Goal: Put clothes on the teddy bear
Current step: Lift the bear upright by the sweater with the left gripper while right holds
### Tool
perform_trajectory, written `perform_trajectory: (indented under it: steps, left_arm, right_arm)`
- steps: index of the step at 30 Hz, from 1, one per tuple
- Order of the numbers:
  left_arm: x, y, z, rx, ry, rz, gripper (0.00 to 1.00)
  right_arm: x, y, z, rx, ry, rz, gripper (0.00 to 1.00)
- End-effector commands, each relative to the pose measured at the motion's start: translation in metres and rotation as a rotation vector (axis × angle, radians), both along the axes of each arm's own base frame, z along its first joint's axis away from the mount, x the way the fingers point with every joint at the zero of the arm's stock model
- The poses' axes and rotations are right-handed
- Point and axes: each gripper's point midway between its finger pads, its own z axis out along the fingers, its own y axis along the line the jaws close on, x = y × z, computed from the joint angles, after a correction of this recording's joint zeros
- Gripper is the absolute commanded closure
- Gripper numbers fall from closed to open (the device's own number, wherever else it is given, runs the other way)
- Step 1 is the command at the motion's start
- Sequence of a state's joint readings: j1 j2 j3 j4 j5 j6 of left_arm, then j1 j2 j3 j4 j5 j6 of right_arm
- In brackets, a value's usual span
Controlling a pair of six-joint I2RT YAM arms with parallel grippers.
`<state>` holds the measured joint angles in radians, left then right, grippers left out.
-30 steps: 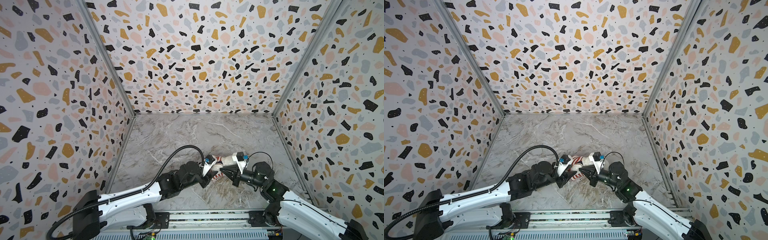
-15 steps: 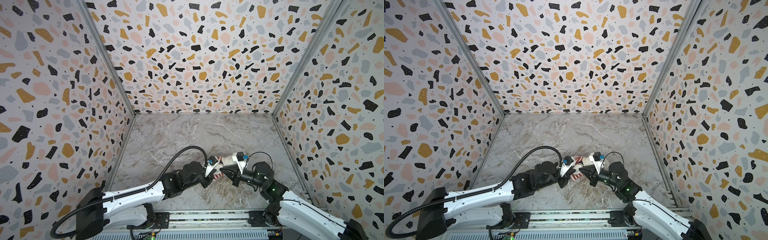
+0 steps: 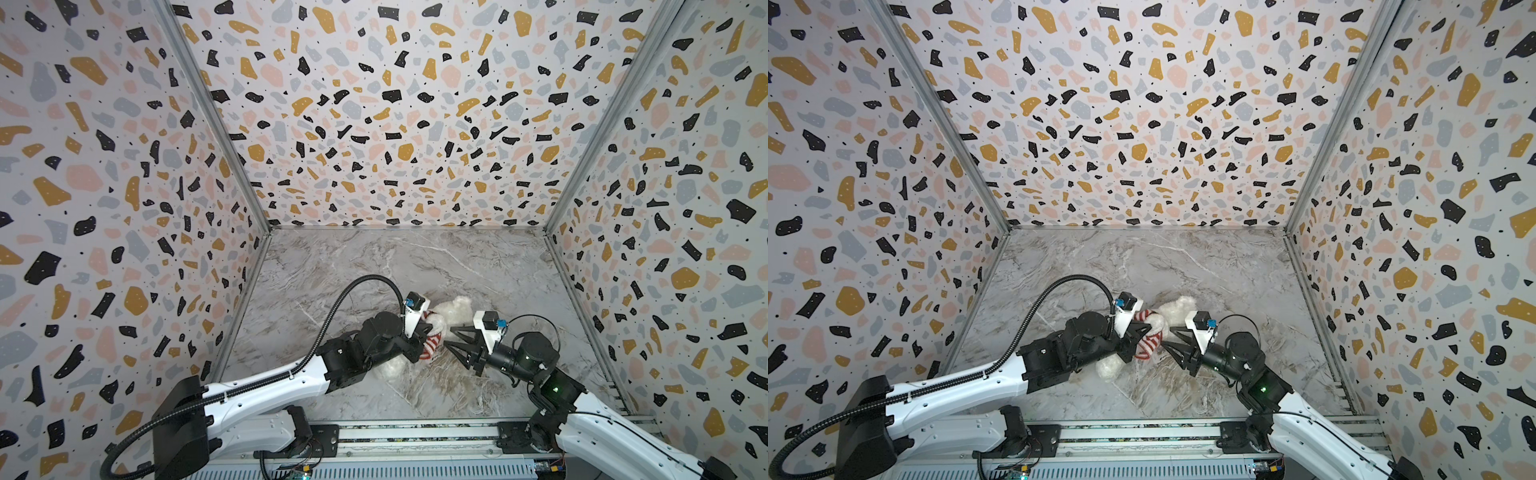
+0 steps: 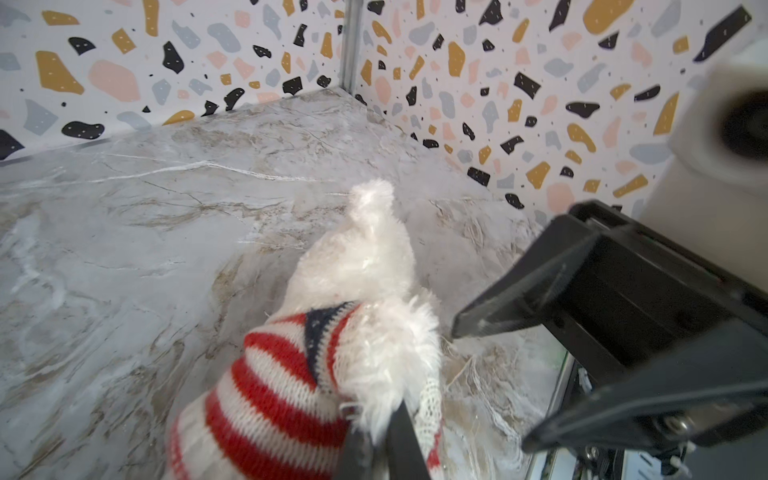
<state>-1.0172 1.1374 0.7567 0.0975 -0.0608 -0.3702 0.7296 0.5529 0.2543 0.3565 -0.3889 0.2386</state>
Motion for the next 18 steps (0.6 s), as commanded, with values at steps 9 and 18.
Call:
perform_trajectory:
  steps: [9, 18]
  left_arm:
    - [0.013, -0.016, 0.036, -0.233, 0.093, 0.027, 1.00]
    - [0.013, -0.026, 0.031, -0.324, 0.149, 0.015, 1.00]
  right_arm:
    - [0.004, 0.005, 0.004, 0.009, -0.085, -0.036, 0.50]
    - [0.037, 0.021, -0.027, -0.082, 0.014, -0.114, 0.60]
